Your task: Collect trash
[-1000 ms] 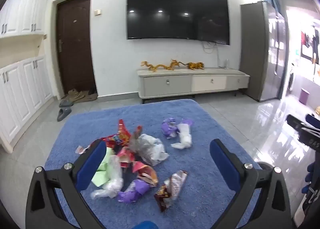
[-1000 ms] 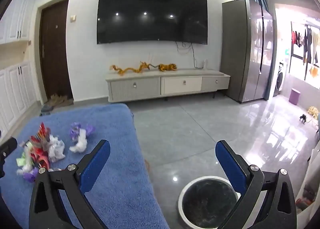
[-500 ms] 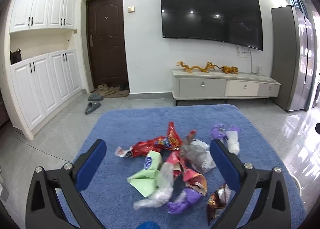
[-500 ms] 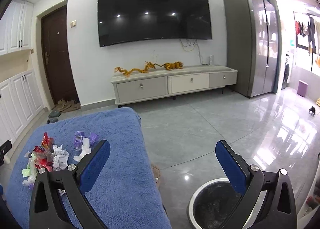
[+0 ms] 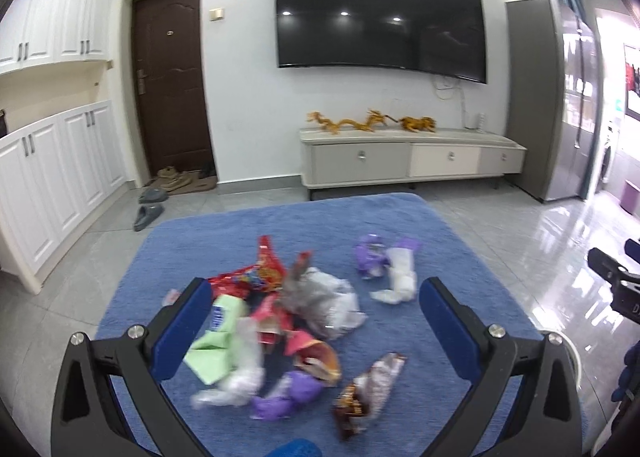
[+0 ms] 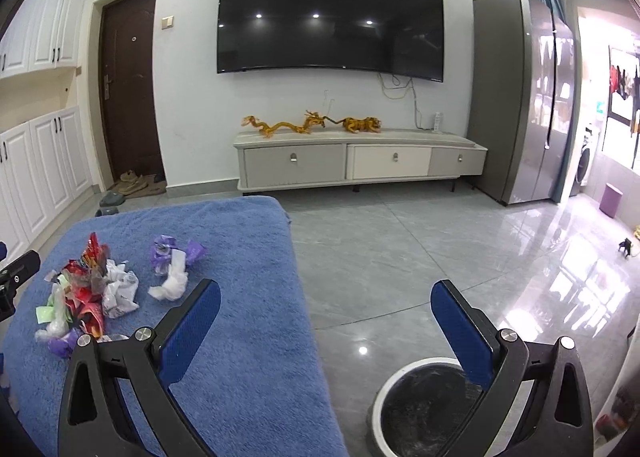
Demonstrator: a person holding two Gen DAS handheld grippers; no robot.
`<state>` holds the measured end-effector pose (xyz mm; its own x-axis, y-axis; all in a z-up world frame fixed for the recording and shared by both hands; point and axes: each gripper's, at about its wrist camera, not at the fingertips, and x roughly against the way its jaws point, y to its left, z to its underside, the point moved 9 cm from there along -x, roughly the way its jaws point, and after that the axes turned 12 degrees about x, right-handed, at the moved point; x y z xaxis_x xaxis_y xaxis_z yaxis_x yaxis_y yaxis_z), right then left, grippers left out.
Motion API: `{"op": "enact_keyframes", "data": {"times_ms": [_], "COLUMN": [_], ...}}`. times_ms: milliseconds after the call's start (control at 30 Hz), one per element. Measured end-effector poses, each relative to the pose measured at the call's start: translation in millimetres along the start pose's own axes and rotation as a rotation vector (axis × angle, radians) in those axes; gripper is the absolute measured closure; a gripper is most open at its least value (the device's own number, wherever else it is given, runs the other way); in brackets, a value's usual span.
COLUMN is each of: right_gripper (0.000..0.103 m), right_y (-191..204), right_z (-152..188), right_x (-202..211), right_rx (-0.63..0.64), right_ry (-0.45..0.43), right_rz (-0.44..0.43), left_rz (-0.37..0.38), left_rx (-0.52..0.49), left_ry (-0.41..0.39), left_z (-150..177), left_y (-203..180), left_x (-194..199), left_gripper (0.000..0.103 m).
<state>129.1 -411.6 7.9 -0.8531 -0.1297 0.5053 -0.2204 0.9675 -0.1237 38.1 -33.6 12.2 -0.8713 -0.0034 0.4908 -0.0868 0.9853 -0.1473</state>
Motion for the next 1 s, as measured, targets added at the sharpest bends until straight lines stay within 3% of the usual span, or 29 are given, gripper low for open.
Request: {"op": "enact_keyframes", "data": {"times_ms": [33, 167, 467, 500, 567, 600, 667, 1000], "right_gripper": [0.0, 0.0, 0.0, 0.0, 0.0, 0.0, 0.0, 0.0], "right_y": [35.6, -20.3, -63.9, -27.5, 1.7, -14.6, 43.9, 99.7], "right_z": [9.2, 11.6, 9.4, 20.4, 10.9, 10.5, 11.1, 15.7], "right_x": [14.5, 39.4, 74.2, 75.4, 85.2, 86.0, 95.4, 109.2], "right_rx": [-0.011, -0.014, -0.003, -0.006, -0.005, -0.003, -0.009, -0.005], "right_ry": [0.003, 0.021, 0.047, 0.044, 0.057, 0.059, 0.066, 0.068], "right_rz": [0.022, 0.023, 0.048, 0.069, 0.086, 0.084, 0.11, 0.16], "left_rz": [0.006, 0.018, 0.009, 0.01, 0.013, 0.016, 0.022, 0.053], "left_rx": [-0.005, -0.013, -0.033, -0.038, -0.05, -0.053, -0.06, -0.081], "left_ry": [0.0, -0.001, -0.024, -0.027, -0.025, -0.024, -0.018, 0.024], "left_z": [2.4, 8.6, 17.1, 18.7, 20.7, 22.0, 24.4, 34.6], "left_y": [-1.7, -3.4, 0.1, 0.1, -1.6, -2.0, -3.7, -7.3], "left_x": [-1.9, -4.8, -13.1, -13.6, -14.4, -14.5, -14.9, -12.9], "left_gripper": [0.0, 0.0, 0.0, 0.0, 0.0, 0.0, 0.0, 0.0]}}
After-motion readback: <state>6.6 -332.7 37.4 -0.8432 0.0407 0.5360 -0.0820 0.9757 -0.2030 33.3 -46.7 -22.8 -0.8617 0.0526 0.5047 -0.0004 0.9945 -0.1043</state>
